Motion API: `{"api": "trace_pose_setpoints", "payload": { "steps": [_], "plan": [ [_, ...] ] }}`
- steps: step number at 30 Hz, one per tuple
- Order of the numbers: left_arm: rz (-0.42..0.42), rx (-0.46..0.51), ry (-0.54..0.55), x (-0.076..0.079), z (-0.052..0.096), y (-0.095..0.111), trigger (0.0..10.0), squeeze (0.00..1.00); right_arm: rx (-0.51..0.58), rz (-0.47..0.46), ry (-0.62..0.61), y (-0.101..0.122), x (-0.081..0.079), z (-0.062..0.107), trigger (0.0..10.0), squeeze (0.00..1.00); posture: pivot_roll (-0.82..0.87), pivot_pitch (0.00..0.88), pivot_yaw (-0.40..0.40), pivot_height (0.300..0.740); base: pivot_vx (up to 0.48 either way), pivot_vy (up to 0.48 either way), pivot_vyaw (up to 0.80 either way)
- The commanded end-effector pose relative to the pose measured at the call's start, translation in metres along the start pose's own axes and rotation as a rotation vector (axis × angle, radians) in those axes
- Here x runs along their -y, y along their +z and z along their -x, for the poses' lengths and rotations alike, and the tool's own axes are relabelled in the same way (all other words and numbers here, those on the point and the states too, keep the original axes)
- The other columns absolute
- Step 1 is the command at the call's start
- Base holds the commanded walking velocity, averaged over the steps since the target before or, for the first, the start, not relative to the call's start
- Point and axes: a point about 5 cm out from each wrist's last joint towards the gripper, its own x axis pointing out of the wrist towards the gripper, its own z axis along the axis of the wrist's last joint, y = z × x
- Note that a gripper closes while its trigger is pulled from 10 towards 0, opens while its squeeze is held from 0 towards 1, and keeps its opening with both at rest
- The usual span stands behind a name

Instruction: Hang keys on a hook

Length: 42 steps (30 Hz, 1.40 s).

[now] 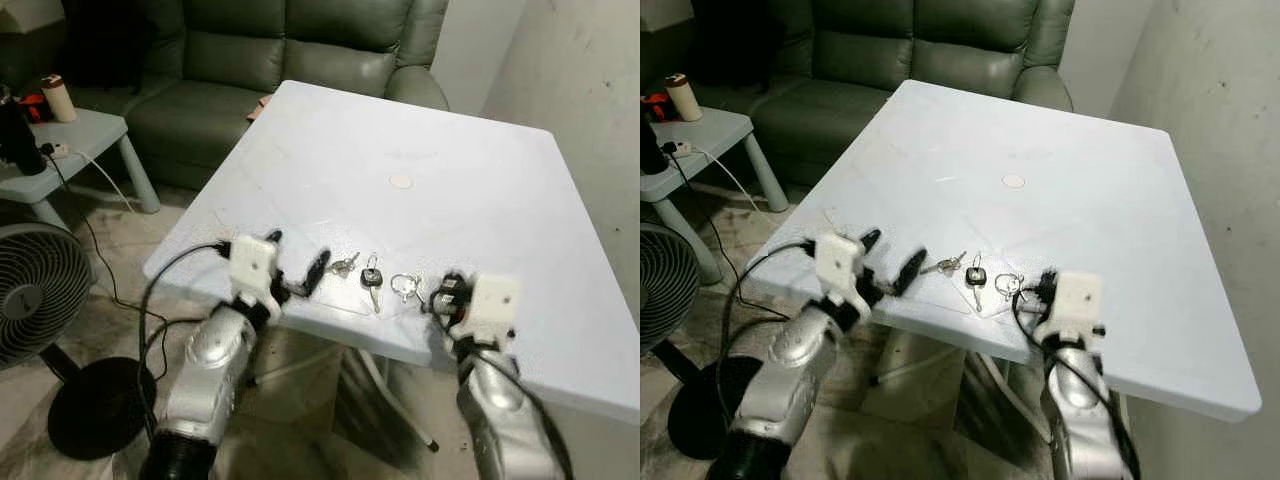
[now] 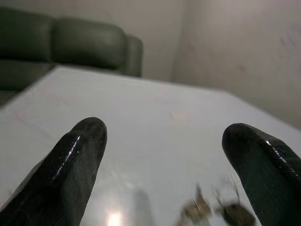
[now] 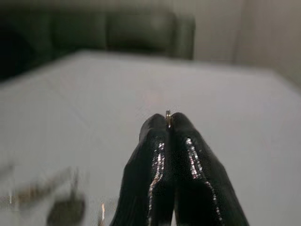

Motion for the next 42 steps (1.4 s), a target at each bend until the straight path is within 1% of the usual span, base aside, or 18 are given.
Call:
{"api": "trace_pose_setpoints", "payload": {
  "steps": [1, 2, 3, 4, 8, 15, 16, 18, 19, 21, 23, 25, 27, 28, 30, 35, 40, 42],
  "plan": [
    [0.021, 0.012, 0.038, -0.007, -0.003, 0.011, 10.0, 0.0, 0.095, 0.092, 0.075, 0.015, -0.001, -0.001, 4.3, 0.0, 0.04, 0.034, -0.074, 0.74, 0.0, 0.0, 0.0],
    [0.037, 0.004, 0.048, -0.011, -0.004, 0.013, 10.0, 0.0, 0.093, 0.069, 0.068, 0.017, 0.002, -0.003, 10.0, 0.0, 0.04, 0.034, -0.074, 0.74, 0.0, 0.0, 0.0],
    [0.052, -0.002, 0.071, -0.018, -0.004, 0.016, 10.0, 0.0, 0.084, 0.016, 0.031, 0.019, 0.008, -0.006, 10.0, 0.0, 0.04, 0.029, -0.072, 0.74, 0.0, 0.0, 0.0],
    [0.049, 0.0, 0.093, -0.023, -0.004, 0.017, 10.0, 0.0, 0.08, 0.009, -0.007, 0.02, 0.013, -0.007, 10.0, 0.0, 0.04, 0.028, -0.071, 0.74, 0.0, 0.0, 0.0],
    [0.054, -0.014, 0.126, -0.031, -0.001, 0.017, 10.0, 0.0, 0.104, 0.006, -0.002, 0.023, 0.018, -0.007, 10.0, 0.0, 0.03, 0.025, -0.068, 0.74, 0.0, 0.0, 0.0],
    [0.02, -0.058, 0.246, -0.05, 0.003, 0.011, 10.0, 0.0, -0.023, 0.036, -0.037, 0.004, 0.03, -0.005, 10.0, 0.0, 0.03, 0.025, -0.065, 0.74, 0.0, 0.0, 0.0],
    [0.059, -0.053, 0.246, -0.052, 0.003, 0.012, 10.0, 0.0, -0.042, 0.033, -0.086, 0.003, 0.034, -0.005, 10.0, 0.0, 0.03, 0.027, -0.064, 0.74, 0.0, 0.0, 0.0],
    [0.068, -0.084, 0.274, -0.058, 0.001, 0.01, 10.0, 0.0, 0.0, 0.032, -0.06, 0.007, 0.034, -0.007, 10.0, 0.0, 0.03, 0.027, -0.064, 0.74, 0.0, 0.0, 0.0],
    [0.048, -0.099, 0.275, -0.059, 0.001, 0.008, 10.0, 0.0, 0.006, 0.072, -0.059, 0.008, 0.034, -0.007, 10.0, 0.0, 0.03, 0.027, -0.064, 0.74, 0.0, 0.0, 0.0],
    [0.046, -0.111, 0.247, -0.061, 0.002, 0.007, 10.0, 0.0, 0.021, 0.113, -0.054, 0.01, 0.033, -0.007, 10.0, 0.0, 0.02, 0.024, -0.061, 0.74, 0.0, 0.0, 0.0],
    [0.058, -0.105, 0.268, -0.064, 0.003, 0.007, 10.0, 0.0, 0.017, 0.109, -0.017, 0.009, 0.031, -0.006, 10.0, 0.0, 0.02, 0.022, -0.058, 0.74, 0.0, 0.0, 0.0],
    [0.039, -0.083, 0.271, -0.065, 0.002, 0.01, 10.0, 0.0, -0.057, 0.086, -0.044, 0.0, 0.034, -0.005, 10.0, 0.0, 0.02, 0.021, -0.057, 0.74, 0.0, 0.0, 0.0],
    [0.039, -0.062, 0.273, -0.065, 0.0, 0.013, 10.0, 0.0, -0.054, 0.061, -0.033, -0.001, 0.034, -0.004, 10.0, 0.0, 0.02, 0.021, -0.057, 0.74, 0.0, 0.0, 0.0],
    [-0.005, -0.047, 0.28, -0.065, -0.003, 0.017, 10.0, 0.0, -0.059, 0.063, -0.042, -0.001, 0.034, -0.004, 10.0, 0.0, 0.02, 0.018, -0.054, 0.74, 0.0, 0.0, -0.49],
    [-0.023, -0.055, 0.278, -0.064, -0.004, 0.017, 10.0, 0.0, -0.061, 0.067, -0.049, -0.002, 0.035, -0.004, 10.0, 0.0, 0.02, 0.018, -0.054, 0.74, 0.0, 0.0, -0.49],
    [-0.028, -0.073, 0.32, -0.068, -0.006, 0.014, 10.0, 0.0, -0.063, 0.03, -0.042, -0.002, 0.034, -0.007, 10.0, 0.0, 0.02, 0.018, -0.049, 0.74, 0.0, 0.0, -0.77],
    [0.025, -0.068, 0.318, -0.066, -0.01, 0.013, 10.0, 0.0, -0.065, 0.026, -0.043, -0.001, 0.034, -0.008, 10.0, 0.0, 0.02, 0.018, -0.049, 0.74, 0.0, 0.0, -0.78],
    [-0.012, -0.062, 0.309, -0.064, -0.011, 0.014, 10.0, 0.0, -0.068, 0.026, -0.043, -0.002, 0.034, -0.008, 10.0, 0.0, 0.02, 0.011, -0.05, 0.74, 0.0, 0.0, -0.78]
  ]
}}
